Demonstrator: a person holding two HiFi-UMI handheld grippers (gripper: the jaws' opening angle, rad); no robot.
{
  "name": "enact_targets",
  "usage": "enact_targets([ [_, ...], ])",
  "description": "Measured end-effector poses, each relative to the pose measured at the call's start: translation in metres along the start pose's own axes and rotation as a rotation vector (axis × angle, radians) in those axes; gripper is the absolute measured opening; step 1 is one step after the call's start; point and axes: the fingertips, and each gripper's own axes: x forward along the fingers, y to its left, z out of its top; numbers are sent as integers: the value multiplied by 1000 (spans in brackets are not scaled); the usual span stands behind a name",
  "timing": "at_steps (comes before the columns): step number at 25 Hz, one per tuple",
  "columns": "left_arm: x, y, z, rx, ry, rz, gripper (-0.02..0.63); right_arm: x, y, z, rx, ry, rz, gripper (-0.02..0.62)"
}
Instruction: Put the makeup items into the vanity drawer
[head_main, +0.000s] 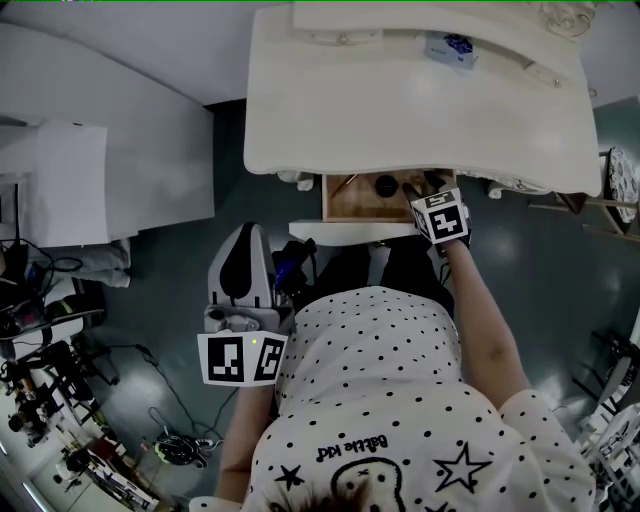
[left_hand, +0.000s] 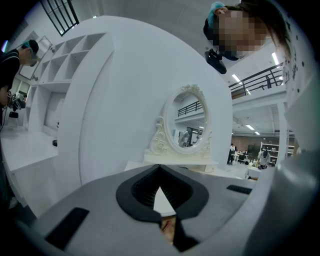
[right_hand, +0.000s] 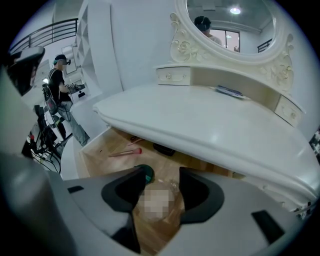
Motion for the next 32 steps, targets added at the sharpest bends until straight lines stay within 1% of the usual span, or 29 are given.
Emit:
enact_targets([
  [4,1,-1,1,0,-1,-4,6,-3,-2,0,8,1,-7,203],
  [5,1,-1,1,0,-2,-5,6,-4,-4,0,5,2,-17,168],
  [6,1,0,1,0,-2,-6,6,-5,-5,0,2,3,-30,121],
  [8,1,-1,2,2,-4,-7,6,-6,-8,0,3,3,-49,71],
  [13,0,-2,3,2,-7,-8,6,-10,-10,0,4,-2,-69,14],
  [19,-1,-1,4,1,-10,-11,6,-12,-10,5,15,-12,-69,8],
  [22,0,-2,4,0,-11,-15,6,-20,-12,11,22,-36,-77,8],
  [28,-1,-3,3,-5,-13,-25,6,-59,-13,27,128,-166,-99,8],
  [32,1,-6,3,-5,-13,-42,6,-92,-5,43,166,-262,-101,8],
])
